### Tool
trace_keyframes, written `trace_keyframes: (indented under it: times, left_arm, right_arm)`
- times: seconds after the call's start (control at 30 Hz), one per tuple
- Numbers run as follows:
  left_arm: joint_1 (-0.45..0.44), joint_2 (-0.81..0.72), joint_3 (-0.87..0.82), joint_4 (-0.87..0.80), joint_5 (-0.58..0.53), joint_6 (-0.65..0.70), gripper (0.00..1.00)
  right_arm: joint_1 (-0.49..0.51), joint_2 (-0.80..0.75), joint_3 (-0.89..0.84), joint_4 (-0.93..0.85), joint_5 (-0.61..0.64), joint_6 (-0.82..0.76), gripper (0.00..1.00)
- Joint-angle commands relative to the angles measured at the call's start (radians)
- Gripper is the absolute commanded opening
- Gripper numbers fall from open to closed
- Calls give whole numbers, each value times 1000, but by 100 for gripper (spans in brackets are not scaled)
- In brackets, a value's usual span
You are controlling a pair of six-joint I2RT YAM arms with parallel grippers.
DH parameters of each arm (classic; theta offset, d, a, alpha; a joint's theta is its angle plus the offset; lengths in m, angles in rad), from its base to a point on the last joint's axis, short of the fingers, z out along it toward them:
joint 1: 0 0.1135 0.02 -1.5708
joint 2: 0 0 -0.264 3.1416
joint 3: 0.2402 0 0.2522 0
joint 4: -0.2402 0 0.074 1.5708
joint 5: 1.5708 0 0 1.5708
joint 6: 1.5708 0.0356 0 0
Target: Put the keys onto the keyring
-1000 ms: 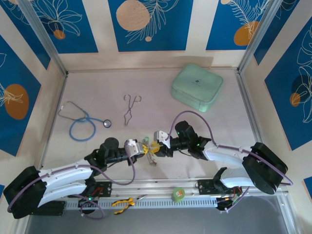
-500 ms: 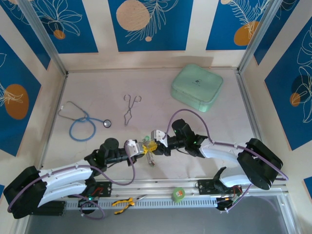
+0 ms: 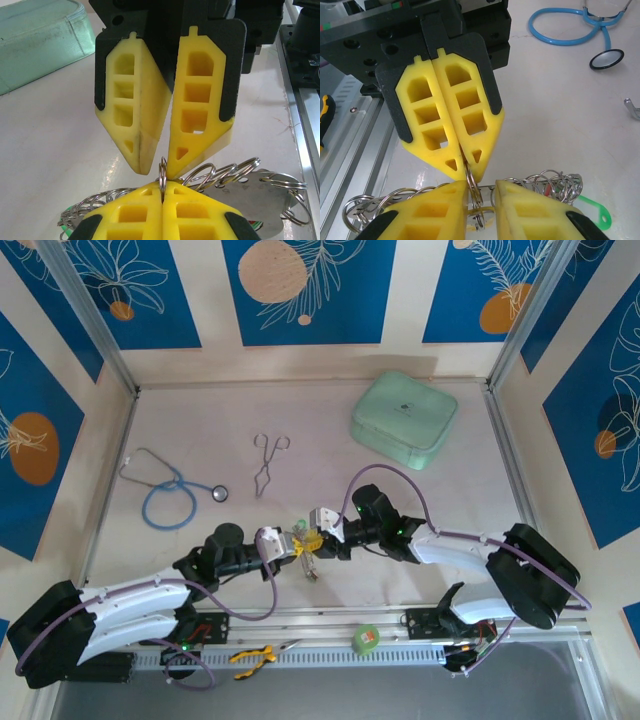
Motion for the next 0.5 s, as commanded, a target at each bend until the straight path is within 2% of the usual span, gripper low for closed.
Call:
trace_keyframes:
  times: [0.0,0.17,0.3,0.33,0.37,0.4,0.43,0.47]
  left_arm:
    - [-9,-22,0,50,13,-12,0]
    - [-10,-21,0,52,15,-13,0]
    - [-11,-24,0,48,8,-12,0]
    - [-12,-24,2,42,-4,-12,0]
    - [-12,-24,5,33,-13,-13,4]
    - [-12,-26,11,18,-29,-10,17]
    - [-12,-26,20,-3,-43,-10,25]
    - [-12,-26,27,-21,-53,-5,27]
  right_arm:
    - [-3,20,27,-24,-20,-20,20]
    - [-2,35,35,-22,-15,-21,17]
    - [-2,24,44,-39,-12,-32,0]
    - [0,17,52,-64,-5,-44,0]
    - [2,6,60,-85,4,-56,0]
    - [7,-4,68,-113,17,-74,0]
    - [11,-14,78,-149,29,-94,0]
    - [15,-20,89,-179,39,-112,0]
